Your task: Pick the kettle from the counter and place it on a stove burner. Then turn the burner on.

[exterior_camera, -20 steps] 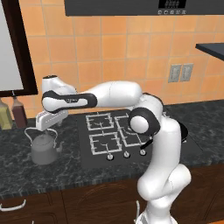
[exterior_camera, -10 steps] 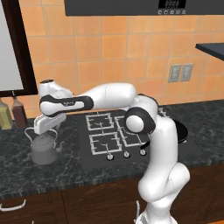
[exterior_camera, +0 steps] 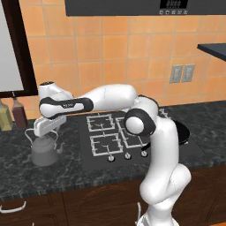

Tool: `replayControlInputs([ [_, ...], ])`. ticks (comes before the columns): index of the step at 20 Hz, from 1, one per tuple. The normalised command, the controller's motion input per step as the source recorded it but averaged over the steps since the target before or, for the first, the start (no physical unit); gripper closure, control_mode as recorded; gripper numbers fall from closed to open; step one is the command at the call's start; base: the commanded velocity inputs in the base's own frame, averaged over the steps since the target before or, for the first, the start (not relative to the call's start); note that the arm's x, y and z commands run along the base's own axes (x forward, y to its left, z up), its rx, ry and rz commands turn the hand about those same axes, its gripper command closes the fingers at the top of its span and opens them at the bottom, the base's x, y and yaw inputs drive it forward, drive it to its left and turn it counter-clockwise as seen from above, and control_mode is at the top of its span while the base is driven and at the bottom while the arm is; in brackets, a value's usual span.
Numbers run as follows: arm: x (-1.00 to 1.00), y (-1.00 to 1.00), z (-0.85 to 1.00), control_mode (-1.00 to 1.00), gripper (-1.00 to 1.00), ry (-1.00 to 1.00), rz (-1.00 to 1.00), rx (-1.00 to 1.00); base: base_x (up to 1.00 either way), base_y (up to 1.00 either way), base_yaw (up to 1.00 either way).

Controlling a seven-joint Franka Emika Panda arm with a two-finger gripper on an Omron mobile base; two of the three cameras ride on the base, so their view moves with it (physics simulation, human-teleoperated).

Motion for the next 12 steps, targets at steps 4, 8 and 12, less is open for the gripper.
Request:
replayControlInputs([
  [4, 0.0, 0.0, 0.0, -1.0, 1.0, 0.0, 0.0, 0.0, 0.0, 0.0, 0.0],
  [8, -0.04, 0.0, 0.0, -1.0, 1.0, 0.0, 0.0, 0.0, 0.0, 0.0, 0.0],
  [12, -0.36, -0.02, 0.07, -1.0, 1.0, -0.09, 0.0, 0.01, 0.0, 0.0, 0.0],
])
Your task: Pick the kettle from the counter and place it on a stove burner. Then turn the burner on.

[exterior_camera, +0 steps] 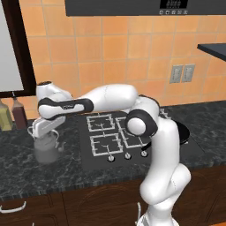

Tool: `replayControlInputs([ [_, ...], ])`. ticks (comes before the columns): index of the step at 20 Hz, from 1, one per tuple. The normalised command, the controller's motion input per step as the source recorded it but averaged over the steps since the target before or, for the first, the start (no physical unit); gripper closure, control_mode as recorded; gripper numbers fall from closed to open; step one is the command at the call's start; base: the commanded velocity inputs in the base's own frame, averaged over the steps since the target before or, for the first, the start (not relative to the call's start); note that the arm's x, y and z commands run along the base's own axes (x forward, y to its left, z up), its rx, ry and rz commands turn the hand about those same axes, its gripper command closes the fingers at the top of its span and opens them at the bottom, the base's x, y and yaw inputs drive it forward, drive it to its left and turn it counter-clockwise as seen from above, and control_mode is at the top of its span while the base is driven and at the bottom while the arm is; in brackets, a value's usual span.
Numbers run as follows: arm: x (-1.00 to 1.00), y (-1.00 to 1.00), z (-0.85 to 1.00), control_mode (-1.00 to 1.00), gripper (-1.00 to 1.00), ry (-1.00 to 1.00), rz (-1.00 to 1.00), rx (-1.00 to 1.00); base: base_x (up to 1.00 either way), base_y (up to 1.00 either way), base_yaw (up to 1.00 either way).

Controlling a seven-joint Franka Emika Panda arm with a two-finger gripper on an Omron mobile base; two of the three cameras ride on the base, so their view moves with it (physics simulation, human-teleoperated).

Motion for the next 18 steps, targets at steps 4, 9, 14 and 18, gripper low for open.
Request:
replayControlInputs([
  [4, -0.46, -0.29, 0.32, -1.0, 1.0, -0.12, -0.07, 0.1, 0.0, 0.0, 0.0],
  [9, -0.03, -0.66, 0.35, -1.0, 1.0, -0.09, -0.21, 0.14, 0.0, 0.0, 0.0],
  [14, 0.39, -0.71, 0.1, -1.0, 1.0, -0.01, -0.21, 0.08, 0.0, 0.0, 0.0],
  [18, 0.78, -0.67, 0.02, -1.0, 1.0, 0.03, -0.19, 0.0, 0.0, 0.0, 0.0],
])
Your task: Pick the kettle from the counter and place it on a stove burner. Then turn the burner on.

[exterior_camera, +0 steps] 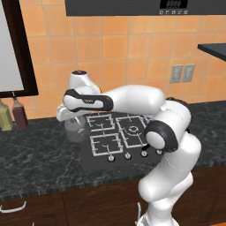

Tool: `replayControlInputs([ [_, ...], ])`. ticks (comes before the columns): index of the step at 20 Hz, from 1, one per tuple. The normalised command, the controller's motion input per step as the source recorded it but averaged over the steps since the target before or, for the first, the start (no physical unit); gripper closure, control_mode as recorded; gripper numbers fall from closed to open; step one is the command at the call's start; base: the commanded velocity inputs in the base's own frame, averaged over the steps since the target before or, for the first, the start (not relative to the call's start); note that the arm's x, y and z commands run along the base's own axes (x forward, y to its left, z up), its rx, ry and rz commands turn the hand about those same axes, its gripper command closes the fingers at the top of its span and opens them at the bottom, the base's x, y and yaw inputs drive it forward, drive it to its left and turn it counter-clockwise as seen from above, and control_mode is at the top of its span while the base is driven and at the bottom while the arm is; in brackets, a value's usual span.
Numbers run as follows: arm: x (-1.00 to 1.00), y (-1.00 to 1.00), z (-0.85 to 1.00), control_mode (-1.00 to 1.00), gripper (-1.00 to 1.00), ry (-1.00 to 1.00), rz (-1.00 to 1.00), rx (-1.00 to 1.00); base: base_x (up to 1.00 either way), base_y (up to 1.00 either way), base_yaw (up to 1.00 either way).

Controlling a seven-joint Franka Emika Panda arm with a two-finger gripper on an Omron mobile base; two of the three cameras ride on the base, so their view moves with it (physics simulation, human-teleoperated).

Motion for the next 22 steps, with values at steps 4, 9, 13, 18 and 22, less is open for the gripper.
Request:
replayControlInputs([
  [4, 0.63, -0.49, 0.06, -1.0, 1.0, 0.15, -0.13, 0.0, 0.0, 0.0, 0.0],
  [9, 0.55, -0.36, 0.08, -1.0, 1.0, 0.14, -0.08, 0.0, 0.0, 0.0, 0.0],
  [13, 0.68, -0.34, -0.05, -1.0, 1.0, 0.14, -0.03, 0.0, 0.0, 0.0, 0.0],
  [18, 0.47, -0.16, -0.03, -1.0, 1.0, 0.03, 0.0, 0.0, 0.0, 0.0, 0.0],
  [22, 0.64, -0.23, -0.01, -1.0, 1.0, 0.0, 0.0, 0.0, 0.0, 0.0, 0.0],
])
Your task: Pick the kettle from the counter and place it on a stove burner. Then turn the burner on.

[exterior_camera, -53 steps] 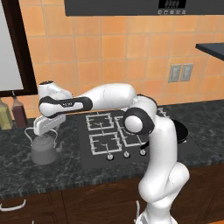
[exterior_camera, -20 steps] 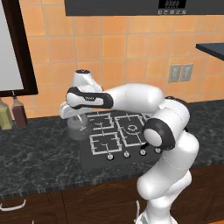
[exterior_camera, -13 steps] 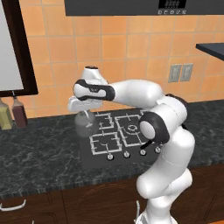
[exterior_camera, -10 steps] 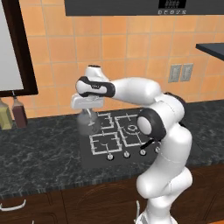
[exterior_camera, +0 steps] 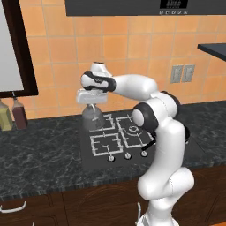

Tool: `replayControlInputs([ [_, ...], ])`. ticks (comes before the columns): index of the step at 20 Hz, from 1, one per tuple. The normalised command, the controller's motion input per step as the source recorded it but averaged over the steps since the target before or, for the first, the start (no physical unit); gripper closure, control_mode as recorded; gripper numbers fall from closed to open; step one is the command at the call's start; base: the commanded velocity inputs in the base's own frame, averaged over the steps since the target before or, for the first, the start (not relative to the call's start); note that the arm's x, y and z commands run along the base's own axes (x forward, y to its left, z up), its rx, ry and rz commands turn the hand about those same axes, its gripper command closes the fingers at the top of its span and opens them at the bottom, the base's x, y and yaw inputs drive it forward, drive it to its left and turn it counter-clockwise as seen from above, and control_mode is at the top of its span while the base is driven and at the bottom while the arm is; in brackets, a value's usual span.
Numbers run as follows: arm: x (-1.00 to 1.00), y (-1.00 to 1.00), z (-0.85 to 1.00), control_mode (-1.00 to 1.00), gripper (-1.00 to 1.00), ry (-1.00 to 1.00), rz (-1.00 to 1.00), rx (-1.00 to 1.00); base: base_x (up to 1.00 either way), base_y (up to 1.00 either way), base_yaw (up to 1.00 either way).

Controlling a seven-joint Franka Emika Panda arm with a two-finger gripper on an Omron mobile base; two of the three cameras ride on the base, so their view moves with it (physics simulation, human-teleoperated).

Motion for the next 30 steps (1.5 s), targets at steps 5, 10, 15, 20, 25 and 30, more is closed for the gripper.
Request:
replayControlInputs([
  [5, 0.72, -0.3, -0.21, -1.0, 1.0, 0.0, -0.01, 0.0, 0.0, 0.0, 0.0],
  [10, 0.15, -0.26, -0.28, -1.0, 1.0, 0.0, 0.0, 0.02, 0.0, 0.0, 0.0],
  [15, -0.18, -0.07, 0.02, -1.0, 1.0, -0.01, 0.0, 0.01, 0.0, 0.0, 0.0],
  [20, -0.01, -0.21, 0.01, -1.0, 1.0, -0.09, 0.0, 0.0, 0.0, 0.0, 0.0],
  [25, 0.0, -0.17, 0.01, -1.0, 1.0, -0.15, 0.0, 0.0, 0.0, 0.0, 0.0],
  [30, 0.0, -0.15, -0.19, -1.0, 1.0, -0.12, 0.0, 0.0, 0.0, 0.0, 0.0],
])
